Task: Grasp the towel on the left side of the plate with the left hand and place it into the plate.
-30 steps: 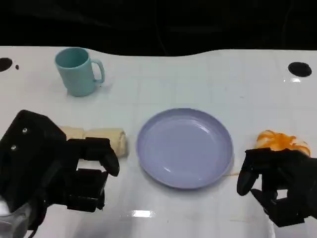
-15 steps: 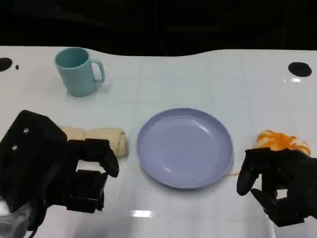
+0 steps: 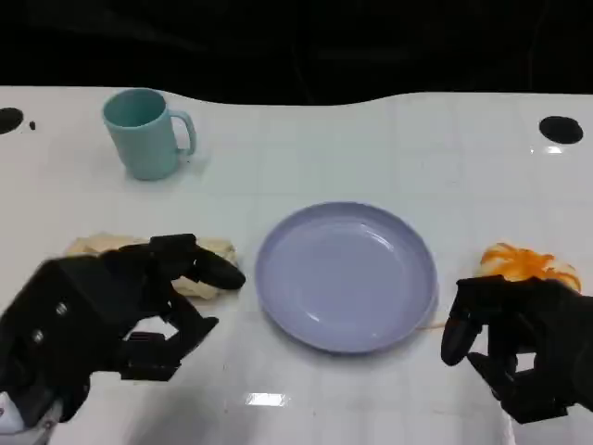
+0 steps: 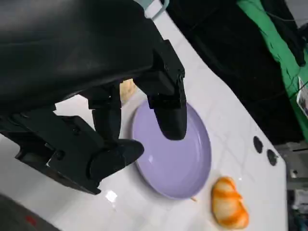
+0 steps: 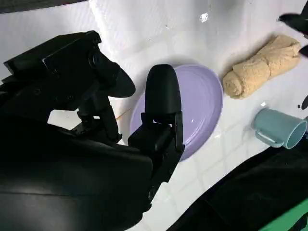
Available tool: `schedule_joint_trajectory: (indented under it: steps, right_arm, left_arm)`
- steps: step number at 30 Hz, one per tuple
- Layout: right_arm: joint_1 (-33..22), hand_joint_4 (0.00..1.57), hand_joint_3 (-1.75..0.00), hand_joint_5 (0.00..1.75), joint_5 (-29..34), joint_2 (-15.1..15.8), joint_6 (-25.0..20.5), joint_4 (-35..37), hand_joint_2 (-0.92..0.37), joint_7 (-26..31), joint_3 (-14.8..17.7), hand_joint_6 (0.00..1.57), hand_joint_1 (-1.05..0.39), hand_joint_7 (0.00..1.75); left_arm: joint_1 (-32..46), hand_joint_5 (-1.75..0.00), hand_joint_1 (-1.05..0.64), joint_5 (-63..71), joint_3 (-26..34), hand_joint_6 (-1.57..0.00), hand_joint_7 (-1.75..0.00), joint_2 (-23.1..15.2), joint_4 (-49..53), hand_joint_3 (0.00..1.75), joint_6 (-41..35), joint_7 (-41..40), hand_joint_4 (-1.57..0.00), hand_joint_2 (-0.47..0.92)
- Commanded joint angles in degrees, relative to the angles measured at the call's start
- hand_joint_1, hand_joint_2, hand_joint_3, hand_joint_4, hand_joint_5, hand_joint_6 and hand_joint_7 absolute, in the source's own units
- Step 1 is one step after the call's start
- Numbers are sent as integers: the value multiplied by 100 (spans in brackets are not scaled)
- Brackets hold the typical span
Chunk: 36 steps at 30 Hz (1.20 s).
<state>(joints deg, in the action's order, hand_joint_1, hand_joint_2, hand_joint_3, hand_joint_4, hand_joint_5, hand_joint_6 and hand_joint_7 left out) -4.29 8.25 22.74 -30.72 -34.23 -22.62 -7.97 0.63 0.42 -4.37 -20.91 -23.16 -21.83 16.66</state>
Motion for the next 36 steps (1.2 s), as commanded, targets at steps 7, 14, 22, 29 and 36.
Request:
schedule_joint_trajectory:
  steps: [7,14,22,29,36]
  right_arm:
    - [82,74,-109,175,26,-27,-63,-46,-56,75,-64,71,0,144]
    - [108,74,-109,175,28,-24,-66,-38,-55,81,-85,71,0,142]
    - [85,74,-109,175,40,-21,-63,-58,-55,96,-85,72,0,141]
    - [41,74,-110,175,58,-24,-110,-129,-55,108,-107,72,0,141]
    - [47,75,-110,175,91,-28,-251,-207,-55,131,-172,72,-1,142]
  left_arm:
    - [-266,-56,-47,1899,-416,-23,-1,-892,426,13,1171,15,-1,92]
    - [-789,-41,-60,3080,-857,-15,0,-1271,728,10,1231,219,0,92]
    - [-1468,-43,-57,4042,-1359,-18,-2,-1065,1485,4,1008,322,-3,92]
    - [-2198,-38,-55,4505,-1787,-24,-2,-698,2815,1,896,223,-15,91]
    - [-2939,-30,-56,4713,-2166,-31,-2,-438,4363,0,1124,-16,-27,91]
